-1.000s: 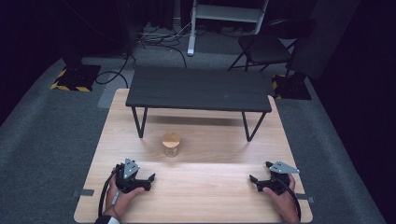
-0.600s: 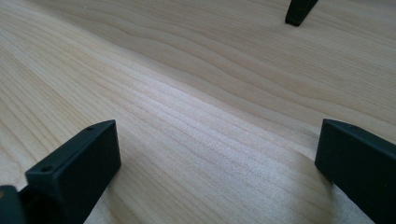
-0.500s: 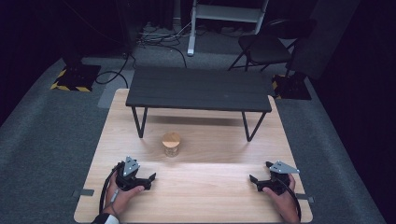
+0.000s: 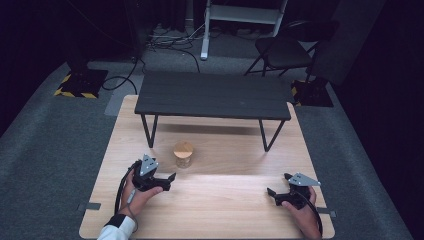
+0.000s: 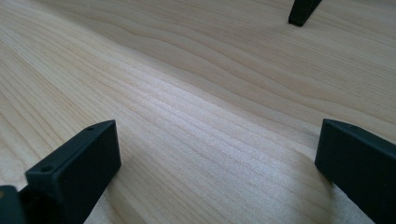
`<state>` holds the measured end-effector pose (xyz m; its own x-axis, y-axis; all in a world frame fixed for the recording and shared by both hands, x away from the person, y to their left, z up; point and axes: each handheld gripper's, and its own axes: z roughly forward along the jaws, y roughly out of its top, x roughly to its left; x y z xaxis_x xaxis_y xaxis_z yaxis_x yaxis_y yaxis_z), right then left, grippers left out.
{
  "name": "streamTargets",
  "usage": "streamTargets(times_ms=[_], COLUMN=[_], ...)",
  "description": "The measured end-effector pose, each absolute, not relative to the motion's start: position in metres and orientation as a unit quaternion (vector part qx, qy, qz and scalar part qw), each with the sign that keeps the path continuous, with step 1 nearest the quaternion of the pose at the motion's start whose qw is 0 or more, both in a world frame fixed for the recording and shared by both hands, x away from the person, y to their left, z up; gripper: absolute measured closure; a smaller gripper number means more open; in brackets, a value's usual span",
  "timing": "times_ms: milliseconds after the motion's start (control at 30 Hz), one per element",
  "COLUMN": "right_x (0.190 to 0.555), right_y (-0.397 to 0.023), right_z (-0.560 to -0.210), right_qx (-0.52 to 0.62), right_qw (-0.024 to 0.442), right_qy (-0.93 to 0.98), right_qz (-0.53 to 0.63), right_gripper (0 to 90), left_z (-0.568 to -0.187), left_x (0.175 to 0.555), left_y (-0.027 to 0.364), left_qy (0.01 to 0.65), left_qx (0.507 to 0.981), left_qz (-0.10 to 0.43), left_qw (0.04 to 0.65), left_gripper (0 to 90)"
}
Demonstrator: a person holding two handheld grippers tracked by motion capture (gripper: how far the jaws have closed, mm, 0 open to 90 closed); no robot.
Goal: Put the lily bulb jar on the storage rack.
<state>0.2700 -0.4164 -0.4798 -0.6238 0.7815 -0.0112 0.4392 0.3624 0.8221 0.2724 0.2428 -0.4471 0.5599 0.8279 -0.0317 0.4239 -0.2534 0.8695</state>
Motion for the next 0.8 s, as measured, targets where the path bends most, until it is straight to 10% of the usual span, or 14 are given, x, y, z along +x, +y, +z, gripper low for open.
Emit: streamTargets(times_ms=[800], right_x=[0.269], right_y=[-0.416], right_z=[-0.48], right_qx=[0.383], right_qw=[0.206], right_qy=[0.799], right_qz=[0.416], right_gripper=[0.0], left_z=[-0.432], left_x=[0.328], left_y=[0.215], left_qy=[0.374], left_qx=[0.791], left_qz=[0.192], left_qw=[0.445], left_gripper=[3.6])
